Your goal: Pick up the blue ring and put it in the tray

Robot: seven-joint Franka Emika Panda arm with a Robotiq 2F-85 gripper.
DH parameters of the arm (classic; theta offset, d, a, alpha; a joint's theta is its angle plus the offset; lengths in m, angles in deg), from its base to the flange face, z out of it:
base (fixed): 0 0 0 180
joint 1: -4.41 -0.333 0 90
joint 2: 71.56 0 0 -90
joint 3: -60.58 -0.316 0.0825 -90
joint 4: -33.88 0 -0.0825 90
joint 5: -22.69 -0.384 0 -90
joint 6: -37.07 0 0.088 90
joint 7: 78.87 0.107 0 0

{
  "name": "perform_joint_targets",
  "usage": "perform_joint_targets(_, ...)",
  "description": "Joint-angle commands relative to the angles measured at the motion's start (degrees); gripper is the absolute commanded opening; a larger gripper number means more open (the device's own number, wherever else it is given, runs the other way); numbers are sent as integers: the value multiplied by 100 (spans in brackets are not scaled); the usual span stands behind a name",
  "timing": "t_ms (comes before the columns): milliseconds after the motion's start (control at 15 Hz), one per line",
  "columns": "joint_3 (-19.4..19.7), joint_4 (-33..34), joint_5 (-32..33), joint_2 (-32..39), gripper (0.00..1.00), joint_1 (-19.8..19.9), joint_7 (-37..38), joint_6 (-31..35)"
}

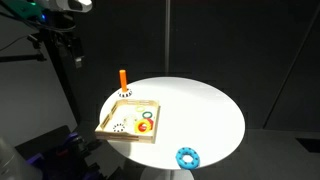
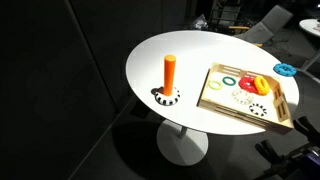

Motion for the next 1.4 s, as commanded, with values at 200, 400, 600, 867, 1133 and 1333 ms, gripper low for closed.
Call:
perform_joint_targets(200, -82, 5, -65, 19, 100, 115, -73, -27)
perform_joint_targets(400, -94, 3, -61, 18, 100, 125, -70, -26)
perform_joint_targets(600, -106, 17, -17, 60, 100, 154, -66, 35)
perform_joint_targets(867, -139, 87, 173, 402, 100, 337, -19, 443)
perform_joint_targets(1133, -233, 67, 527, 845, 100, 566, 80, 1121)
perform_joint_targets(1333, -269, 66, 918, 1304, 100, 784, 172, 1670)
